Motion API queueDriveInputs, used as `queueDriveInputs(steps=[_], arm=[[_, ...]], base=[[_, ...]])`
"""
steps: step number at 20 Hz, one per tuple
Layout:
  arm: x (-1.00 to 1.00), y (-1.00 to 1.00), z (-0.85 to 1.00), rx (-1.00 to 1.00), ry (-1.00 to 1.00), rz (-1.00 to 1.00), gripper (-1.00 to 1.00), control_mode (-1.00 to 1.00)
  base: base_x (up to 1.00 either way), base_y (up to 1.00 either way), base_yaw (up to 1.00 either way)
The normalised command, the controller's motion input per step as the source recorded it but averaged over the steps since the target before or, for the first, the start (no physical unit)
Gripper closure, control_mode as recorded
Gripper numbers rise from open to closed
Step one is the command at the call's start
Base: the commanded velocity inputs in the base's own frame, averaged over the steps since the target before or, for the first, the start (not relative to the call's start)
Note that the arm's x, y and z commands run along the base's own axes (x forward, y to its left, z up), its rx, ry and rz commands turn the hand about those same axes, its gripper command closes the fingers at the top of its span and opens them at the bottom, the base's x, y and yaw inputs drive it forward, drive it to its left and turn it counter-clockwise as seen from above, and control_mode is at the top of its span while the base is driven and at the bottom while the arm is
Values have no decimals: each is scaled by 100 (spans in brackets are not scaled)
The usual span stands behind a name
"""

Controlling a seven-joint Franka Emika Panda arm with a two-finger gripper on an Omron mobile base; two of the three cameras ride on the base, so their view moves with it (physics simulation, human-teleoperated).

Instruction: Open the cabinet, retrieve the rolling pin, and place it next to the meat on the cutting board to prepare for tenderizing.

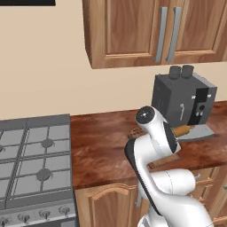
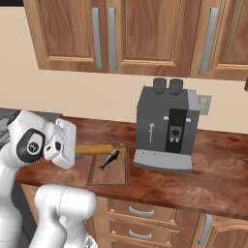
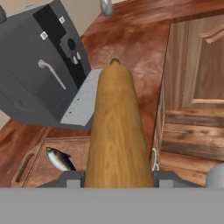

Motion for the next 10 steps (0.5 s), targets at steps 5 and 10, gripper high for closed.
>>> queueDriveInputs(steps=[5, 10], arm=[[1, -10, -47, 0, 0, 0, 100, -100], [2, -7, -48, 0, 0, 0, 100, -100]], base=[[0, 0, 0], [0, 0, 0]])
